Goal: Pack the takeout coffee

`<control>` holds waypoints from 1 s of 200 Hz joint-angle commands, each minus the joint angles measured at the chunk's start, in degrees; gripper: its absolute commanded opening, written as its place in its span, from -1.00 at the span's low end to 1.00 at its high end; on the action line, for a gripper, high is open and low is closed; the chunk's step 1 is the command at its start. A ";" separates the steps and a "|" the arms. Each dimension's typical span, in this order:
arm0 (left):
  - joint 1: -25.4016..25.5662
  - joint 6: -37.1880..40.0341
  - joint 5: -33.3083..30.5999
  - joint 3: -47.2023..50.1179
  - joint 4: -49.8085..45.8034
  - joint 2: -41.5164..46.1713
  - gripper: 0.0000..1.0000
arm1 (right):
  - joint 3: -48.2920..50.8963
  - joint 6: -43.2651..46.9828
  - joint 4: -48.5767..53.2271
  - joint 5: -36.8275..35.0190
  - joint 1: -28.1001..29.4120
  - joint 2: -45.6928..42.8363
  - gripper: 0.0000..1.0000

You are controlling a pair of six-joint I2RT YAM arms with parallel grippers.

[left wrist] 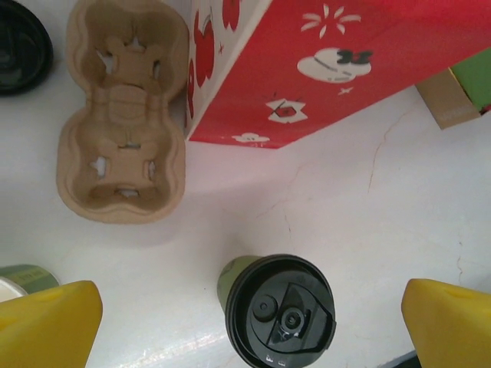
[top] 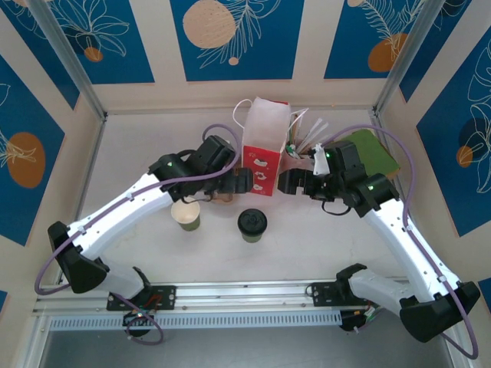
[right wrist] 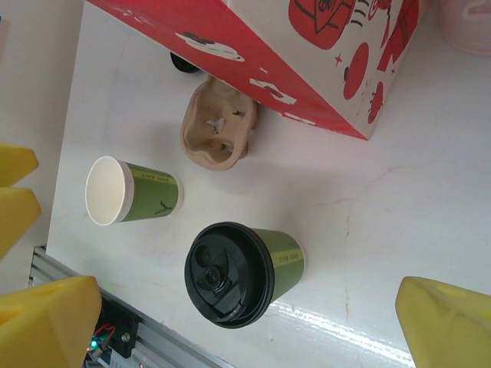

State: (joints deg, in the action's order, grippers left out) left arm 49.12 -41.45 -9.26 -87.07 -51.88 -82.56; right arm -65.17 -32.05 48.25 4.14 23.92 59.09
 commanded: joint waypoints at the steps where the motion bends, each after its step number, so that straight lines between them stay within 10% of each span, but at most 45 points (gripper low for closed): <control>1: -3.18 5.24 0.12 -1.57 0.00 0.98 1.00 | -2.12 -1.89 0.50 -2.81 -0.20 -0.14 0.98; 143: -16.51 15.17 10.00 1.20 3.87 -5.00 0.86 | -28.40 -6.89 13.80 -19.31 5.33 20.45 0.99; 171: -17.33 15.61 10.75 1.44 3.98 -4.79 0.86 | -33.41 -7.07 12.50 -19.25 3.77 25.97 0.34; 200: -17.92 15.74 11.28 2.02 4.02 -4.10 0.86 | -36.56 -7.44 11.45 -18.09 1.25 30.92 0.14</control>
State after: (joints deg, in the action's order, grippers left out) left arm 32.08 -27.03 0.45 -85.80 -48.64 -87.50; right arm -98.41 -39.53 58.89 -13.56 27.00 87.11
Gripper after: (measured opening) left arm 0.929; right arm 0.591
